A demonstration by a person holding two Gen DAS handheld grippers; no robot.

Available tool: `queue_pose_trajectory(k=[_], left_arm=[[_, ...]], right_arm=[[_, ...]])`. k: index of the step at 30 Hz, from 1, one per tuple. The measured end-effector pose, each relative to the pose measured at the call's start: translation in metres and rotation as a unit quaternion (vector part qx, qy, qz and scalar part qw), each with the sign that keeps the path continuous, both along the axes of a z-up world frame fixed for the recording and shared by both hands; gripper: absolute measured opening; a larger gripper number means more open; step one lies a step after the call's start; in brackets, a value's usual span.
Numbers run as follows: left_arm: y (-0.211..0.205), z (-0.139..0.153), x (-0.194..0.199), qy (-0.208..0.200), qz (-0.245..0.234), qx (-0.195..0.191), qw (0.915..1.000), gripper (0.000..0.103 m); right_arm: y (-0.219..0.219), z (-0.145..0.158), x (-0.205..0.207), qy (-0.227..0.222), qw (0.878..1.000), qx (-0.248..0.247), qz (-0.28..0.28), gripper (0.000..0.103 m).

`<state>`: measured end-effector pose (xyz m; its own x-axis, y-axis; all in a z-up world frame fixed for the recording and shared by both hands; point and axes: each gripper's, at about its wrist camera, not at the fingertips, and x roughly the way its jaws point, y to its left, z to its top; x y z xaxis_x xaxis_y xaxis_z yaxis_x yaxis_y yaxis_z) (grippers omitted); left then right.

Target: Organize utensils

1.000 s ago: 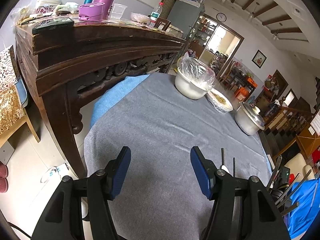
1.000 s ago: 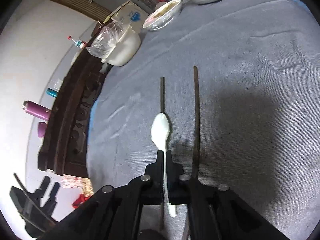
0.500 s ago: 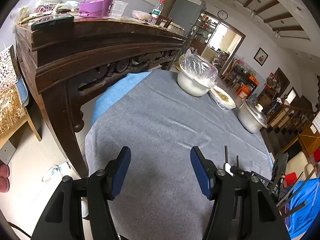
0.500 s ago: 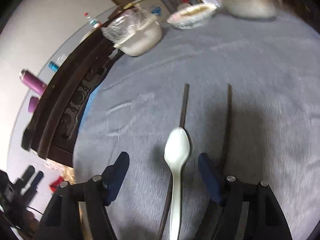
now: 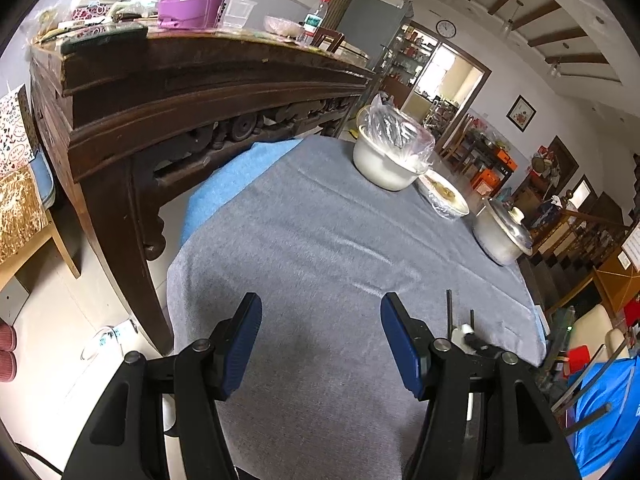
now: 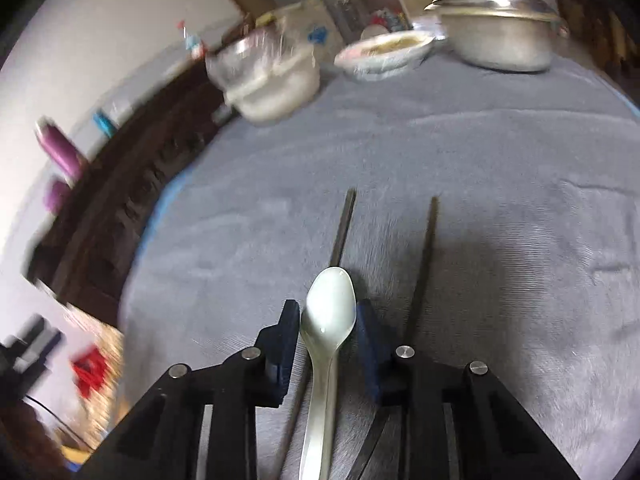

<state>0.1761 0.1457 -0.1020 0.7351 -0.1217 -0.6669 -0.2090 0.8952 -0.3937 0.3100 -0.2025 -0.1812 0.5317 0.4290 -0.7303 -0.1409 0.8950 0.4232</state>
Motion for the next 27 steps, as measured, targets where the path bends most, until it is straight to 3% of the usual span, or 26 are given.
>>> queue_pose_trajectory(k=[3,7,9,12,18,23,27], left_arm=[[0.001,0.006,-0.004,-0.007,0.001,-0.001,1.0000,0.063],[-0.002,0.014,-0.010,-0.017,-0.001,-0.003,0.9999,0.063],[-0.005,0.018,-0.014,-0.021,-0.006,-0.001,0.9998,0.063],[-0.008,0.019,-0.016,-0.025,-0.009,0.005,0.9996,0.063],[-0.021,-0.002,0.026,0.001,-0.078,0.046,0.9958,0.063],[-0.033,-0.046,0.102,0.087,-0.168,0.005,0.9820,0.062],[-0.062,-0.064,0.136,0.118,-0.203,-0.001,0.9721,0.061]], right_arm=[[-0.027,0.024,-0.010,-0.026,0.997,0.071,-0.028,0.031],[-0.057,0.071,-0.026,-0.083,0.983,0.156,-0.045,0.031],[-0.064,0.093,-0.030,-0.107,0.979,0.167,-0.053,0.031],[-0.070,0.107,-0.034,-0.120,0.981,0.133,-0.073,0.031],[-0.080,0.072,-0.039,-0.080,0.987,0.098,-0.101,0.031],[-0.091,0.033,-0.036,-0.058,0.986,0.093,-0.123,0.031],[-0.100,0.015,-0.034,-0.054,0.986,0.045,-0.154,0.033]])
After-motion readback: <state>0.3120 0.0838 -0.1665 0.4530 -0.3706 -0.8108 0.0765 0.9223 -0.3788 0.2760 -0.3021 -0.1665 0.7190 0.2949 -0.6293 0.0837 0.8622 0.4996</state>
